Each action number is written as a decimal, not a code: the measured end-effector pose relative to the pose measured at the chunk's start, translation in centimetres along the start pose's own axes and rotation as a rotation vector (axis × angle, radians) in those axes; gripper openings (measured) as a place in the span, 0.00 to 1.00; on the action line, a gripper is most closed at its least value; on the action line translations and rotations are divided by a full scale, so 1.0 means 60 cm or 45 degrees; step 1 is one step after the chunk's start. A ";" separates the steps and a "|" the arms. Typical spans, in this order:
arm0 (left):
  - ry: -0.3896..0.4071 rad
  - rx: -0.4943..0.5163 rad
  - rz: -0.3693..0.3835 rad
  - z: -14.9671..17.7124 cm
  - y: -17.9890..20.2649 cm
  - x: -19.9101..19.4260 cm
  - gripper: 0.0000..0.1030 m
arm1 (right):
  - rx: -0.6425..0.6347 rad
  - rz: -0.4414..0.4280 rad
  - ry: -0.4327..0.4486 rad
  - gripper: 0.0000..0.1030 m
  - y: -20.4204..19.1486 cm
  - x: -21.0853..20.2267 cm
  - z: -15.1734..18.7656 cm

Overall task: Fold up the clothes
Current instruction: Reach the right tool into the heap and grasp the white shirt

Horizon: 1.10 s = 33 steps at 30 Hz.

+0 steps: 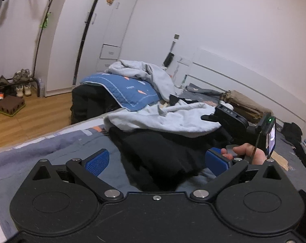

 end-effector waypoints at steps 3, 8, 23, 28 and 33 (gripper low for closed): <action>-0.001 -0.084 -0.018 -0.008 -0.025 0.002 0.99 | 0.052 -0.010 -0.003 0.98 0.003 0.028 -0.012; -0.033 -0.240 -0.006 -0.015 -0.061 0.005 0.99 | 0.056 0.053 -0.010 0.97 0.000 0.068 -0.018; -0.028 -0.176 -0.016 -0.017 -0.061 0.001 1.00 | -0.040 -0.031 0.063 0.06 -0.039 0.018 -0.010; -0.019 -0.170 0.008 -0.020 -0.056 -0.002 1.00 | -0.101 -0.119 0.066 0.05 -0.075 -0.061 -0.008; -0.017 -0.161 0.028 -0.021 -0.050 -0.004 1.00 | -0.120 -0.187 0.096 0.04 -0.083 -0.147 -0.009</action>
Point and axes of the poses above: each gripper's, at about its wrist camera, not at the fingertips, and x roughly the way its jaws point, y to its right, z to its underside, the point moved 3 cm from there along x, roughly the way its jaws point, and after that the axes turned 6 degrees about -y, right-handed, at the moved point
